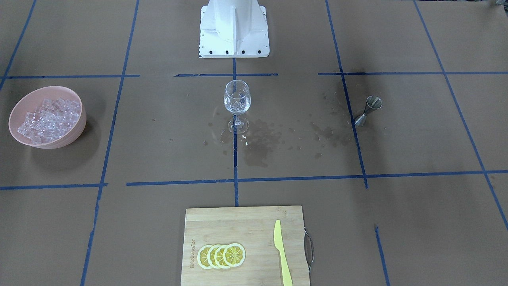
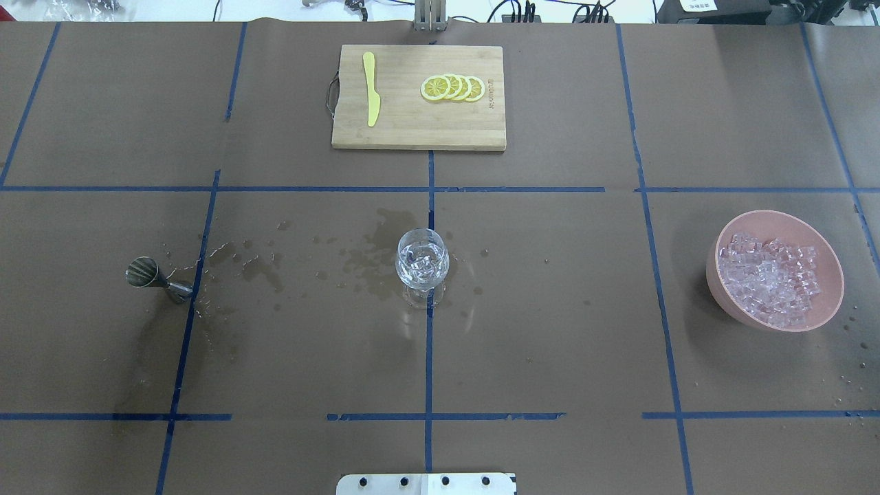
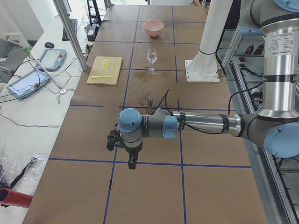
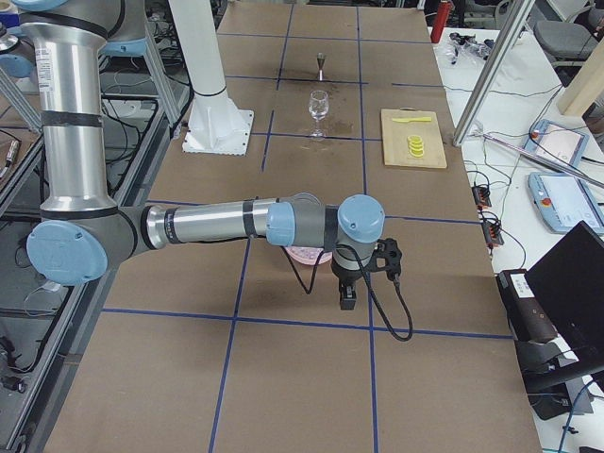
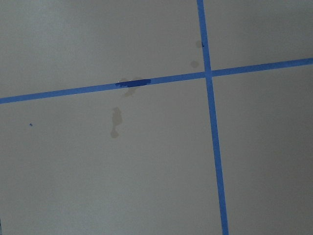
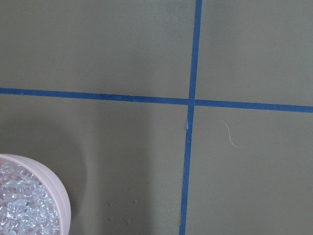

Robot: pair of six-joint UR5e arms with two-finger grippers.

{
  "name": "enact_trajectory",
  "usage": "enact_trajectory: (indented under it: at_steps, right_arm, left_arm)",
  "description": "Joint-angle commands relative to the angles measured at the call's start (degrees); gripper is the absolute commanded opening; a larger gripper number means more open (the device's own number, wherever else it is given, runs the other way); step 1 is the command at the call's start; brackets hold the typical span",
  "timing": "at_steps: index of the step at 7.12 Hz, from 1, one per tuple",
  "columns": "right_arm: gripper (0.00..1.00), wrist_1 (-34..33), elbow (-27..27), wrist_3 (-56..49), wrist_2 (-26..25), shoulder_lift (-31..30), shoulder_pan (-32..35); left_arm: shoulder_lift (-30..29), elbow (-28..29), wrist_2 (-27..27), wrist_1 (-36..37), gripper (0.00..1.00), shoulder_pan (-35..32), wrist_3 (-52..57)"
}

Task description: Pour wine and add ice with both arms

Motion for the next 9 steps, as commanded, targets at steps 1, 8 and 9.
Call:
enact_trajectory:
  at_steps: [1,8,9]
  right_arm:
    - [1.0,0.04,-0.16,-0.04,0.45,-0.71,0.72]
    - [1.0,9.35,-5.07,0.31,-1.92,-2.04,1.07]
    - [1.0,9.44,-5.08,0.31,-1.93,-1.95,1.07]
  left_arm:
    - [-0.11,-0.31,-2.03,-0.8,1.0,0.01,-2.17]
    - [-0.2,-0.49,-1.77,-1.69,1.0,0.01,-2.26]
    - [-0.2,-0.66,-1.77,-1.69,1.0,0.01,-2.44]
